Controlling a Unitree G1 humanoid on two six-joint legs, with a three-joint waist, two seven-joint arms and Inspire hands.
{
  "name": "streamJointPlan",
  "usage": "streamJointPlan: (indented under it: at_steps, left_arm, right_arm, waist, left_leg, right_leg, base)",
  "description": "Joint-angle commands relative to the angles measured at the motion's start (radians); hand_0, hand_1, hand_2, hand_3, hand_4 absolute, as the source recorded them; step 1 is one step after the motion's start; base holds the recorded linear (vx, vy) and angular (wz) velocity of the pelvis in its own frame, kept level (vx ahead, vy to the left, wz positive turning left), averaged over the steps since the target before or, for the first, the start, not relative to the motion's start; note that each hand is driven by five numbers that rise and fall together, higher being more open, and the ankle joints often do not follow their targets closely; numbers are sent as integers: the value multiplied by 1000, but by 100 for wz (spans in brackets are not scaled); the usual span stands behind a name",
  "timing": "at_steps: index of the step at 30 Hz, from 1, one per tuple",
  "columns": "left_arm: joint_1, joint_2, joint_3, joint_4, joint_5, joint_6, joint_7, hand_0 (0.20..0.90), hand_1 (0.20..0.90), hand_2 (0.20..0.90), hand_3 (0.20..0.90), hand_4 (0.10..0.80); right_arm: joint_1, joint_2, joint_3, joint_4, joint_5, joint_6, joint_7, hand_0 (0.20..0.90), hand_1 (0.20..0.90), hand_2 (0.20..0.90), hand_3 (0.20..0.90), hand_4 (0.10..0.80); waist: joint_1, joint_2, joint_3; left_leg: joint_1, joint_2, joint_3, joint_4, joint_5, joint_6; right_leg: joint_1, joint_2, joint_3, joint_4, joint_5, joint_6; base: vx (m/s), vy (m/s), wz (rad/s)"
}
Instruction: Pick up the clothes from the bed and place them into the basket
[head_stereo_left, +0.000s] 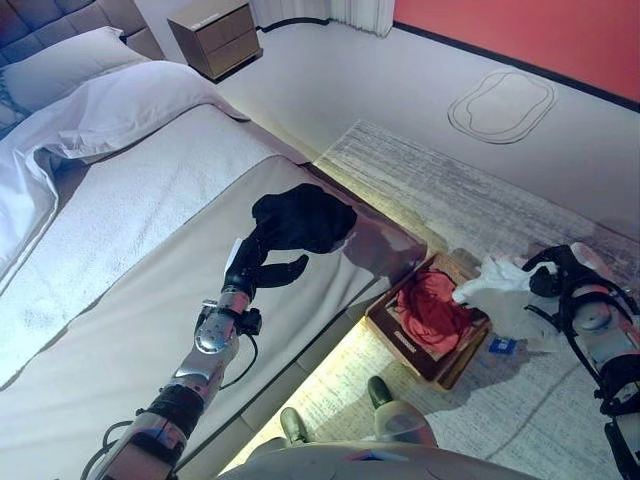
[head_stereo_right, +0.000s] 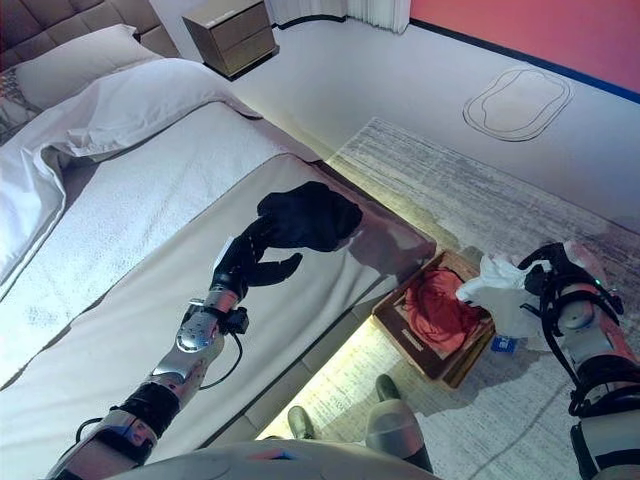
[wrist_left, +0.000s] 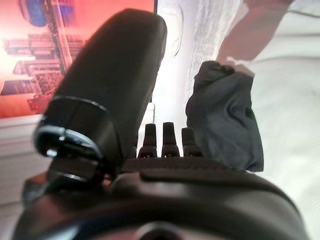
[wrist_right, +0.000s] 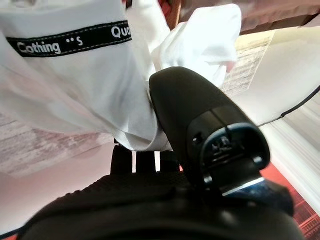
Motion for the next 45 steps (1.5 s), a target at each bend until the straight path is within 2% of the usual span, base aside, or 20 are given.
streamJointPlan:
  at_steps: [1, 7, 12, 21, 26, 30, 34, 37, 41, 45]
  left_arm:
    - [-87, 9, 3, 11, 20, -106, 14, 900, 900, 900, 900, 800]
    - [-84, 13, 3, 8, 15, -111, 14, 900, 900, 900, 900, 800]
    - [-75, 17, 2, 1, 12, -109, 5, 900, 900, 900, 900, 800]
    - [-60, 27, 15, -4, 4, -107, 8, 900, 900, 900, 900, 800]
    - [-59, 34, 26, -9, 0, -92, 16, 900, 900, 900, 900, 800]
    - [-64, 34, 20, 6, -4, -80, 14, 900, 900, 900, 900, 800]
    - [-38, 41, 21, 13, 10, -91, -9, 900, 900, 900, 900, 800]
    - [-19, 44, 27, 16, 1, -89, -21, 900, 900, 900, 900, 800]
    - [-17, 60, 25, 11, -21, -109, -37, 900, 900, 900, 900, 800]
    - [-61, 79, 26, -38, -83, -176, -62, 900, 900, 900, 900, 800]
  right_arm:
    - [-165, -23, 22, 42, -15, -66, -67, 900, 900, 900, 900, 800]
    - [-141, -4, 18, 49, -28, -67, -103, 900, 900, 900, 900, 800]
    - [-124, 2, 13, 40, -32, -55, -107, 900, 900, 900, 900, 800]
    - [-91, 4, 3, -2, -52, -55, -112, 900, 900, 900, 900, 800]
    - [-107, -7, 12, -34, -60, -59, -150, 900, 900, 900, 900, 800]
    - [-234, -24, 81, -95, -62, 4, -195, 900, 900, 900, 900, 800]
    - [-355, -44, 151, -115, -69, 21, -189, 900, 900, 900, 900, 800]
    - [-425, -55, 199, -93, -83, 8, -171, 900, 900, 900, 900, 800]
    - [-539, -87, 262, -56, -52, 10, -155, 900, 900, 900, 900, 800]
    - [-702, -118, 324, -30, 29, 35, -154, 900, 900, 900, 900, 800]
  waist:
    - [41, -23, -52]
    - [48, -14, -41]
    - [55, -20, -41]
    - [76, -49, -54]
    - [106, -73, -56]
    - [148, -86, -52]
    - [193, -92, -49]
    - [225, -92, -45]
    - [277, -89, 12]
    - [322, -73, 108]
  left_leg:
    - [62, -2, -1, 20, -158, -8]
    - [57, -10, -13, 15, -157, -4]
    - [57, -11, -23, 15, -158, -3]
    - [63, -7, -51, 13, -155, -3]
    - [58, -5, -92, 12, -149, -5]
    - [45, -9, -143, 14, -139, -9]
    - [30, -14, -184, 27, -133, -13]
    - [4, -14, -214, 60, -132, -17]
    - [-82, -25, -278, 163, -138, -22]
    - [-205, -48, -321, 236, -135, -24]
  right_leg:
    - [-67, 8, -40, 49, -16, 8]
    - [-71, 2, -42, 45, -12, 12]
    - [-67, 0, -47, 46, -14, 13]
    - [-47, 2, -60, 53, -23, 9]
    - [-33, 2, -85, 59, -32, 1]
    - [-23, -1, -126, 73, -48, -10]
    - [-14, -5, -166, 89, -70, -24]
    - [-22, -7, -204, 151, -111, -44]
    - [-72, -19, -274, 265, -166, -75]
    - [-172, -31, -317, 342, -196, -96]
  base:
    - [0, 0, 0]
    - [0, 0, 0]
    - [2, 1, 1]
    - [28, -6, 6]
    - [4, -29, 13]
    - [21, -25, 22]
    - [76, -5, 24]
    - [115, 21, 27]
    - [12, -2, 41]
    - [-213, -42, 41]
